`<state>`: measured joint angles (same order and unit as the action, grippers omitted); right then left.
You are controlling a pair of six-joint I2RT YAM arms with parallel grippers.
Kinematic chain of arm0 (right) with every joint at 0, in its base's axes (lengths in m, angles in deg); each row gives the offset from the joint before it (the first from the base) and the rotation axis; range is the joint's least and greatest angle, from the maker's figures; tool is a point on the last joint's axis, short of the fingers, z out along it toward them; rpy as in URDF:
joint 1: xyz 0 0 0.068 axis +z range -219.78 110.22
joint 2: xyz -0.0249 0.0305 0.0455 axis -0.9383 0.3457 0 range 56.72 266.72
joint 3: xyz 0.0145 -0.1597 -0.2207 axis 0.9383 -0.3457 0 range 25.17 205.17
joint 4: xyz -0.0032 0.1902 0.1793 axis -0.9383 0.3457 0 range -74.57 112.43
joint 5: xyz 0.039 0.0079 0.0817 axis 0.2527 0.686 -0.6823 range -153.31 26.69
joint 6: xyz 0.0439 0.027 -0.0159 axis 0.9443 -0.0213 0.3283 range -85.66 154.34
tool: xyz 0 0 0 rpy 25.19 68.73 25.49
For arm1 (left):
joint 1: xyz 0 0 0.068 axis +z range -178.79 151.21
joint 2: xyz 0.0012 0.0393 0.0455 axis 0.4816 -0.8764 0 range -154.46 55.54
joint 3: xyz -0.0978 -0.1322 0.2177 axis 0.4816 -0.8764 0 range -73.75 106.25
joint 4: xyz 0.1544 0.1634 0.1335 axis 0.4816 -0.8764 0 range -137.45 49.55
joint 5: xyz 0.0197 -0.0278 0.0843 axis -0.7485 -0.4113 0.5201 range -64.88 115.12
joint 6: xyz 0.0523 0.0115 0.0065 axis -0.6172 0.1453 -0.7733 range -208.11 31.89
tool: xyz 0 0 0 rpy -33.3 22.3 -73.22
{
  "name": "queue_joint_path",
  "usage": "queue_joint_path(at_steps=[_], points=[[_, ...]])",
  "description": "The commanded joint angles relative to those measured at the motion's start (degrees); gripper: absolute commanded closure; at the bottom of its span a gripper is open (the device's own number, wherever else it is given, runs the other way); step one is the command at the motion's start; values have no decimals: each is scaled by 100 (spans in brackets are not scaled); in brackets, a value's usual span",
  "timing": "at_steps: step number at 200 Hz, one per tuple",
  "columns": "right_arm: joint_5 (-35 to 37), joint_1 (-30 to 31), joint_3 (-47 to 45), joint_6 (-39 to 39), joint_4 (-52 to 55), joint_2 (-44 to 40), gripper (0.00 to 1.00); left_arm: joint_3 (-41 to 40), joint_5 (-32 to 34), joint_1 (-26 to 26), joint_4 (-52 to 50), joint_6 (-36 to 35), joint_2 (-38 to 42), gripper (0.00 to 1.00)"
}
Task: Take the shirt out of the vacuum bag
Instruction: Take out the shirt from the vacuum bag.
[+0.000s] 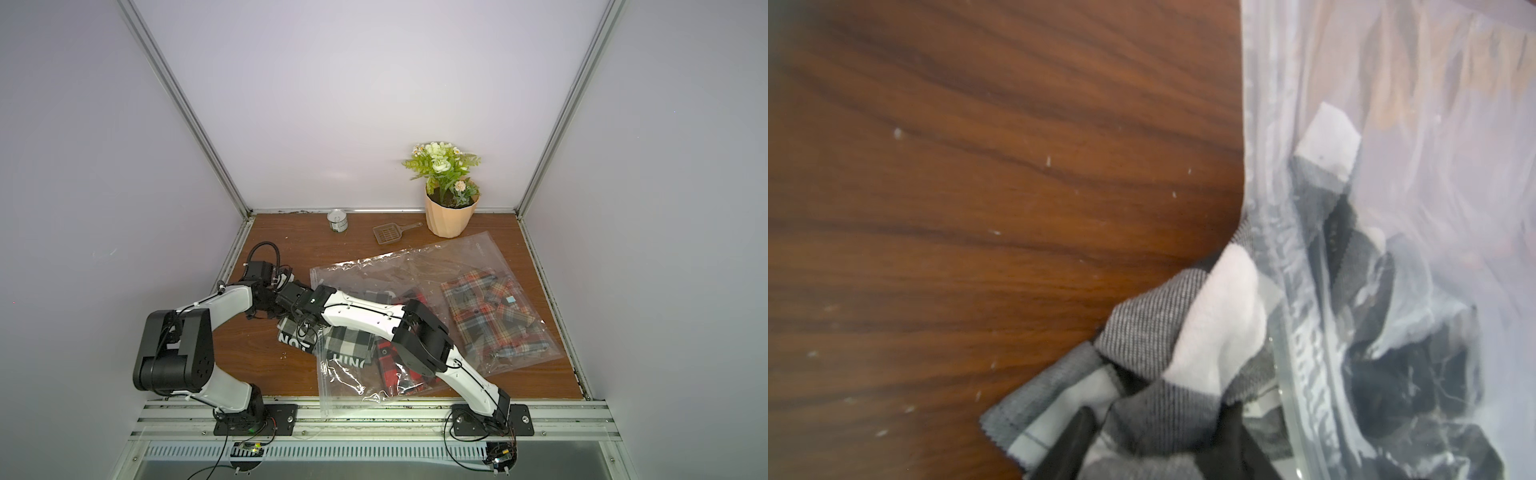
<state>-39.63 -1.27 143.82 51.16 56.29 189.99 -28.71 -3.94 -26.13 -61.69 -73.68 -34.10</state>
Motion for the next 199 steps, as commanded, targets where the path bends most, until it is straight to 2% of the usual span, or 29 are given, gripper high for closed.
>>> queue_joint_path(at_steps=[1, 15, 35, 64, 79, 131, 168, 199], points=[[712, 8, 492, 75, 412, 148, 30, -92, -164, 33, -100, -77, -146, 59], [969, 21, 677, 128, 540, 272, 36, -85, -171, 28, -95, -75, -170, 63], [1203, 22, 701, 173, 534, 305, 50, -89, -186, 27, -91, -82, -232, 70], [1360, 4, 709, 244, 485, 329, 86, -79, -220, 25, -91, -99, -290, 78], [1415, -12, 719, 267, 468, 325, 100, -77, -240, 25, -91, -99, -303, 81], [1748, -83, 511, 460, 192, -135, 100, -98, -189, 33, -26, 15, -176, 98], [2024, -132, 83, 590, -192, -764, 100, -341, -223, 45, 301, 371, 110, 100], [2061, -280, -297, 725, -469, -1167, 100, -571, -372, 257, 501, 716, 607, 100]])
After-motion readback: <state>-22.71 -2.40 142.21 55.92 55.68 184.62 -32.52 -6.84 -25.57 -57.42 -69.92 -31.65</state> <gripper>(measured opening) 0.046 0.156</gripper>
